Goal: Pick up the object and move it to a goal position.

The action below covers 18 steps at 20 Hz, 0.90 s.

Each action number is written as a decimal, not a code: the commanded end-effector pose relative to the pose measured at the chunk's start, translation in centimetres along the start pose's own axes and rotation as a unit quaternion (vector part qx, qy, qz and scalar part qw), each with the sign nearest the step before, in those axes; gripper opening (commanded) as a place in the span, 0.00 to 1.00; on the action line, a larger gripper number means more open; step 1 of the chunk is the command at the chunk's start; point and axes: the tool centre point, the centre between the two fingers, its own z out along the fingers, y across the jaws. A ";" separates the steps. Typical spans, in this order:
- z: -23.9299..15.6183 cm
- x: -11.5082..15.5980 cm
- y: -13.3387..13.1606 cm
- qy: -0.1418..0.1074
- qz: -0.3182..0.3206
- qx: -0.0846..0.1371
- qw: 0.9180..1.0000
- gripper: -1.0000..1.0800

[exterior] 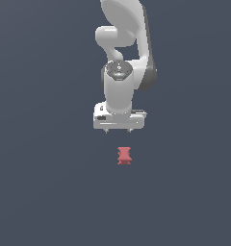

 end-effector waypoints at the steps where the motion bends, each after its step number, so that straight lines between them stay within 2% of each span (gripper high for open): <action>1: -0.1 0.0 0.0 0.001 -0.001 0.000 1.000 0.96; 9: 0.7 1.0 -0.4 0.002 0.000 -0.001 1.000 0.96; 18: 3.9 4.3 -1.8 0.007 0.004 -0.005 1.000 0.96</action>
